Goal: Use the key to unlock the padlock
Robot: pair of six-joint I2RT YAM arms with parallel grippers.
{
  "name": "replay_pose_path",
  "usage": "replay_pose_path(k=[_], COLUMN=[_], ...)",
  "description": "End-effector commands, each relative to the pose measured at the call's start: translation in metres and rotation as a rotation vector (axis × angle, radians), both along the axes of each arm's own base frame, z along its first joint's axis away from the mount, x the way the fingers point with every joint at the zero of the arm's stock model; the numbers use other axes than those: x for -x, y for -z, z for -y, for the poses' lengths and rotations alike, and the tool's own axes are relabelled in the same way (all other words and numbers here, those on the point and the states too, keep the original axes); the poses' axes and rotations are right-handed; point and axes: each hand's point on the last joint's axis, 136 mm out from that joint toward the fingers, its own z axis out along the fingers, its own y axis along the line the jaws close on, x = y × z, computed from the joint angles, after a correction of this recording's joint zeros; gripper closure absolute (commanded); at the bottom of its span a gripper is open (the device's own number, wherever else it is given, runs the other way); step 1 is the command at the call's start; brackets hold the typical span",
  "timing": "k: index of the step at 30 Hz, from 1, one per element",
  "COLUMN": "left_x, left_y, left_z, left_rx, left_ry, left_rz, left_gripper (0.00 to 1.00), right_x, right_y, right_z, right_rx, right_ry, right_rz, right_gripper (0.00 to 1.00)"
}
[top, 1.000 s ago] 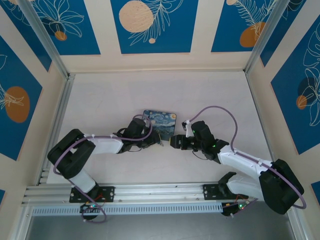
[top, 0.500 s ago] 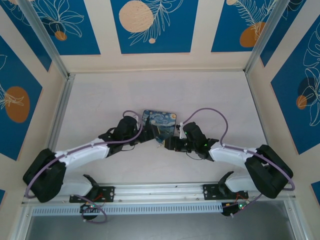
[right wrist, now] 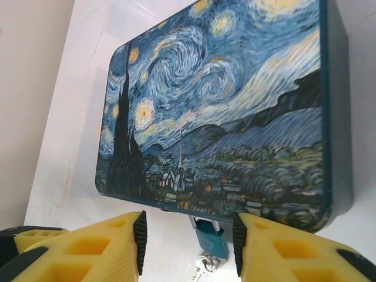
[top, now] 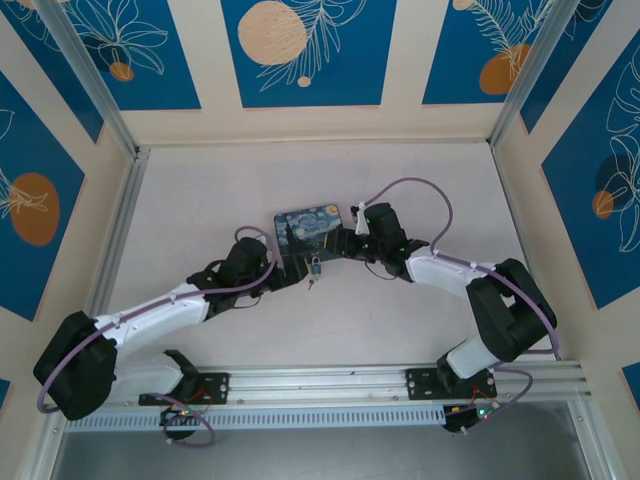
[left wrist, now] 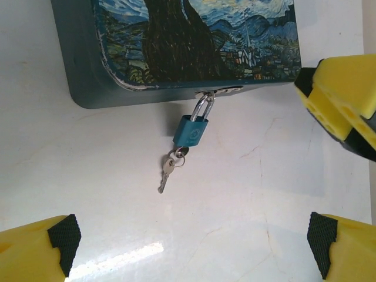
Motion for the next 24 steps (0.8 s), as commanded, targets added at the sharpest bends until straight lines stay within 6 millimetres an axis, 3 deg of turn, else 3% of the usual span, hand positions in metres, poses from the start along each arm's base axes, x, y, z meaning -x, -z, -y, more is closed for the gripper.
replay_pose_path(k=[1, 7, 12, 24], left_x=[-0.001, -0.008, -0.018, -0.037], left_y=[0.009, 0.008, 0.004, -0.004], left_z=[-0.007, -0.003, 0.001, -0.003], left_rx=[-0.033, -0.035, -0.030, 0.024], left_ry=[-0.019, -0.023, -0.035, -0.087], left_rz=[-0.017, -0.013, -0.012, -0.017], left_gripper=[0.00, 0.00, 0.00, 0.00], right_x=[0.020, 0.038, 0.042, 0.028], right_y=[0.002, 0.029, 0.049, 0.073], right_z=[-0.007, -0.001, -0.011, -0.029], right_rx=[-0.018, -0.017, 0.036, 0.153], right_ry=[-0.091, -0.068, -0.062, -0.035], right_rz=[0.005, -0.042, -0.077, -0.077], right_gripper=[0.56, 0.56, 0.55, 0.56])
